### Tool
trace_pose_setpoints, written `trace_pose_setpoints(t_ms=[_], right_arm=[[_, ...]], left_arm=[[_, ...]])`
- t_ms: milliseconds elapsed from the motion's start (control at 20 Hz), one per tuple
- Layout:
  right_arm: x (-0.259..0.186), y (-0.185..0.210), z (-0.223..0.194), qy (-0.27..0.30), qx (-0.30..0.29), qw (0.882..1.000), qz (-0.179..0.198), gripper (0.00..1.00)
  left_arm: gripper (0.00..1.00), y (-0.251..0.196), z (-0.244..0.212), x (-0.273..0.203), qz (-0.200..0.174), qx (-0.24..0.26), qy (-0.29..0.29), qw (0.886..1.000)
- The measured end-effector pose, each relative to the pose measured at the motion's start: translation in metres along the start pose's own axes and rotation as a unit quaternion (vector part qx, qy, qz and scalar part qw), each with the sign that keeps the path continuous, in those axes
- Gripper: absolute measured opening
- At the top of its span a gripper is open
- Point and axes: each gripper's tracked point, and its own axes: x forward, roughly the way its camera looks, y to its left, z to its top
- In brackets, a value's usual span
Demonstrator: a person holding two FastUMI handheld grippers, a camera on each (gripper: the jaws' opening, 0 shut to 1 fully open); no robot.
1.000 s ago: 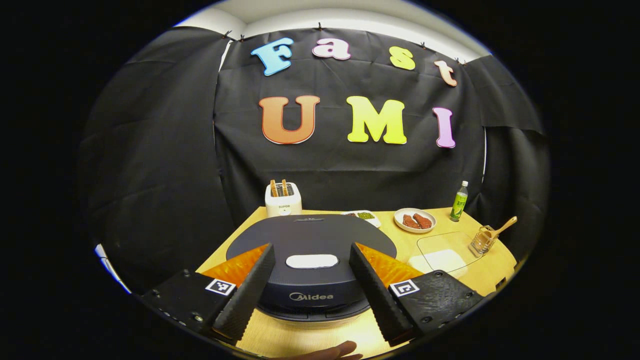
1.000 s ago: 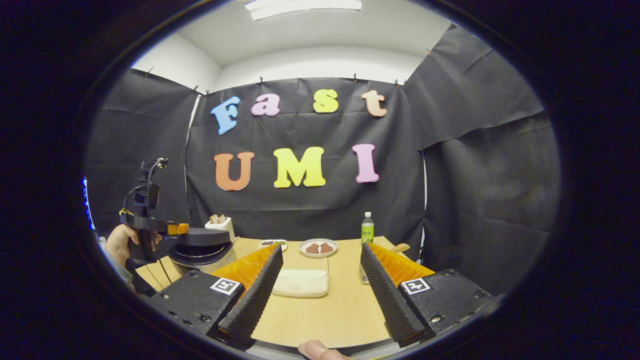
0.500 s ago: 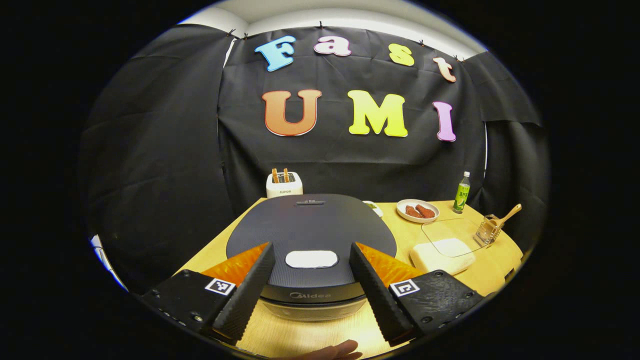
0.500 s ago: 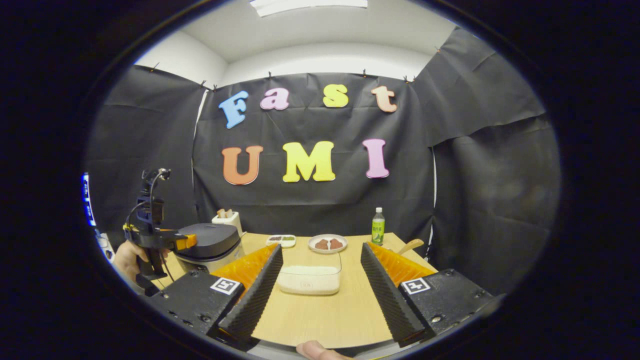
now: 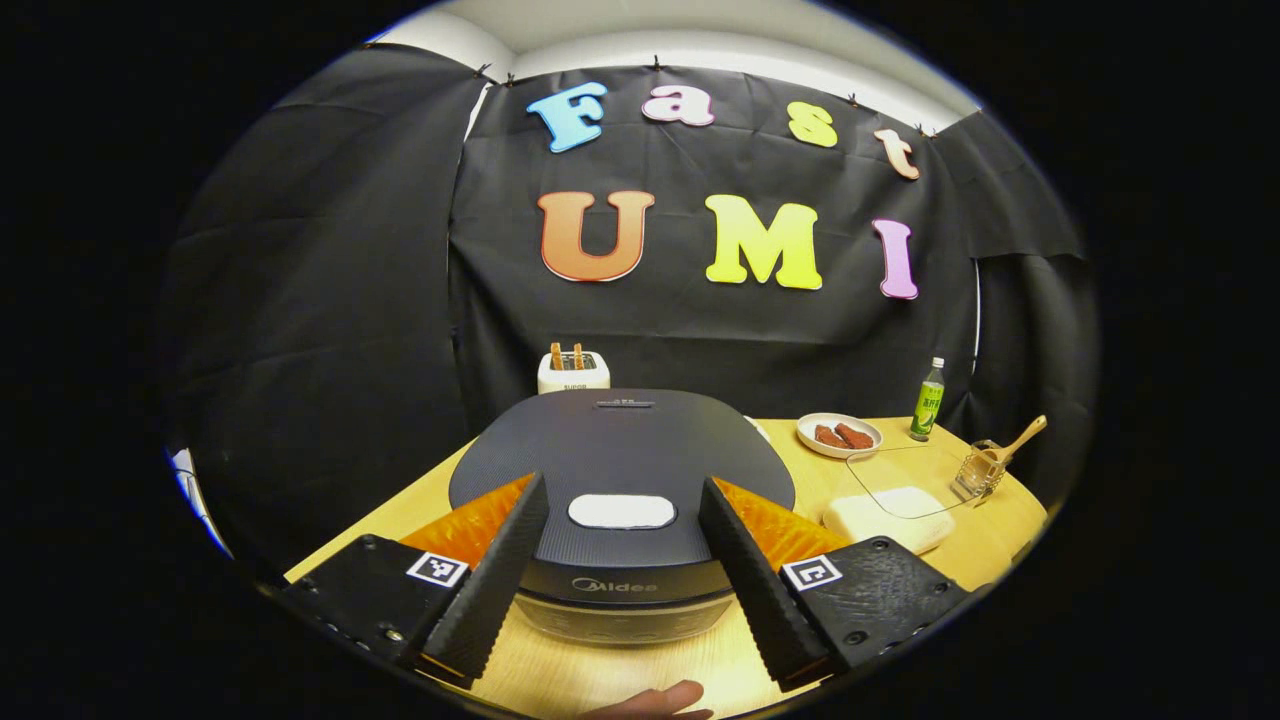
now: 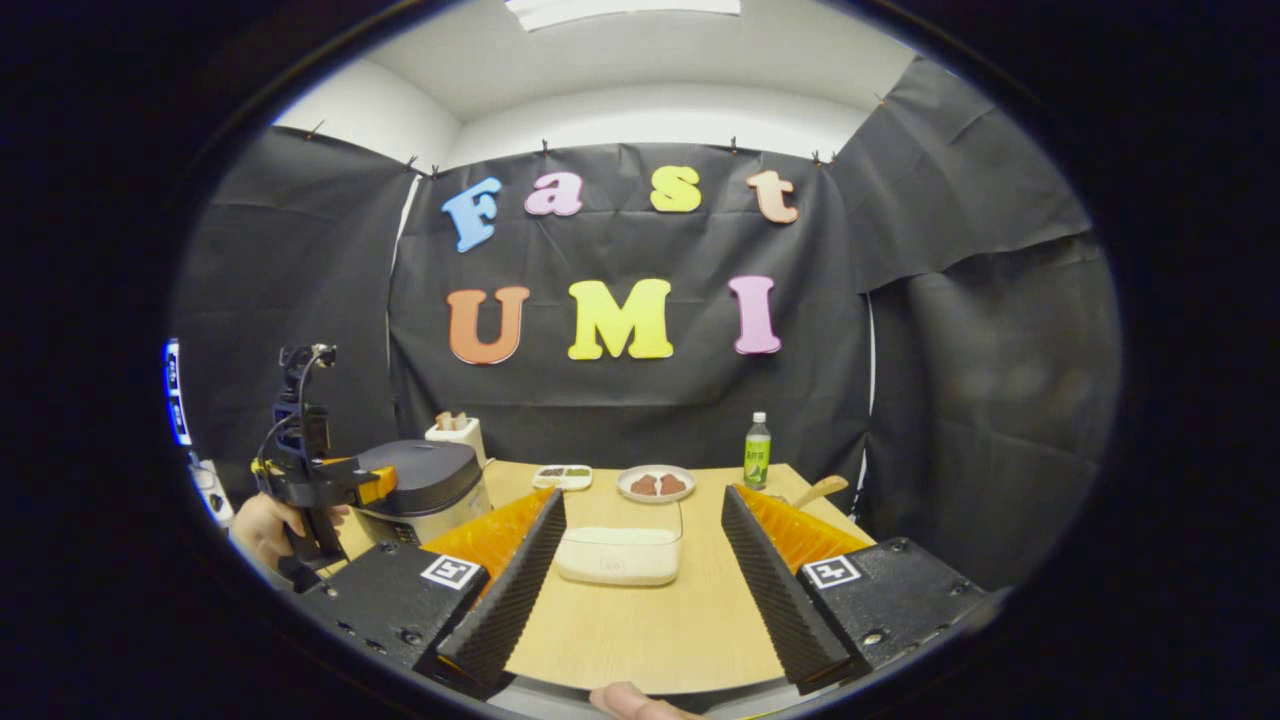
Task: Close the left gripper, press the button to open the rice cooker; take a wooden spoon from the chopstick holder with the right hand, scoop a spoonful of rice and pour it into the rice cooker, then put the wooden spoon back into the chopstick holder.
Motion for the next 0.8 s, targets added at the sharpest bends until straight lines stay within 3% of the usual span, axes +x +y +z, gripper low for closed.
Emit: trace_pose_setpoints(t_ms=[500, 550, 600, 800], right_arm=[[0.006, -0.007, 0.005, -0.003, -0.004, 1.000, -0.012, 1.00], [0.008, -0.009, 0.006, -0.005, -0.001, 1.000, -0.014, 1.00], [0.008, -0.009, 0.007, -0.005, 0.002, 1.000, -0.015, 1.00], [0.011, -0.019, 0.011, -0.011, 0.016, 1.000, -0.024, 1.00]], left_arm=[[0.95, -0.014, 0.012, -0.012, 0.002, 0.032, -0.004, 0.999], [0.84, -0.009, 0.015, -0.016, 0.014, 0.037, -0.003, 0.999], [0.96, -0.007, 0.020, -0.020, 0.021, 0.038, -0.003, 0.999], [0.96, -0.011, 0.037, -0.040, 0.042, 0.039, -0.018, 0.998]])
